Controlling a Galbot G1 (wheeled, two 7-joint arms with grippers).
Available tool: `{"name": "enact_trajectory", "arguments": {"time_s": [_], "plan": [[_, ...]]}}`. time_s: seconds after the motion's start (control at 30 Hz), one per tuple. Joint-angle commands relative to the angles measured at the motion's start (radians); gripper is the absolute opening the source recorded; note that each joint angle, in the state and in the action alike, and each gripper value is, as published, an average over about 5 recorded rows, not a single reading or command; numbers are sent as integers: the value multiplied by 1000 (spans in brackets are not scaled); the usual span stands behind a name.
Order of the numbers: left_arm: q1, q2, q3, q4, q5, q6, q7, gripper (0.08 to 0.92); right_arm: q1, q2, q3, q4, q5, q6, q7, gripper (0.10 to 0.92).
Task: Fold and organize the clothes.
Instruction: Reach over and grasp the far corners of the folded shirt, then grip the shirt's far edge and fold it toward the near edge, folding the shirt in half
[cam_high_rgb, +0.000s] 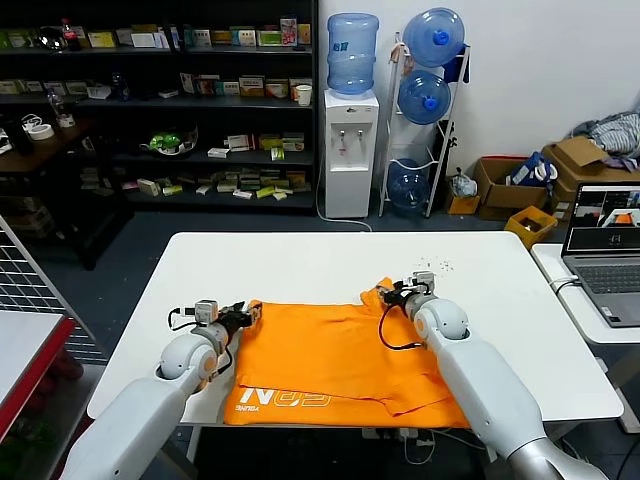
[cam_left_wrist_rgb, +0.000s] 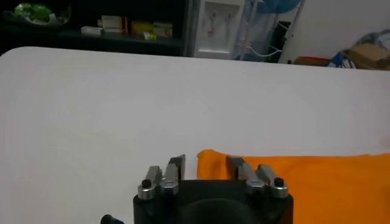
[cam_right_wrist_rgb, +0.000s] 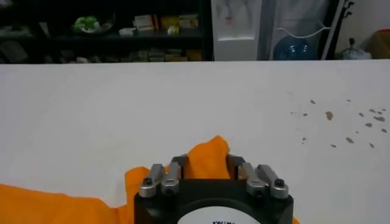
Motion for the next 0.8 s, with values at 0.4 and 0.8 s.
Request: {"name": "enact_trajectory", "arguments": {"time_s": [0.4, 0.8], "plan": [[4, -11, -1, -3, 9, -33, 1, 125, -34, -19, 23, 65, 7, 100, -20, 126], [122, 62, -77, -235, -9, -44, -34, 92, -239, -141, 112, 388, 170, 24, 70, 124]]}}
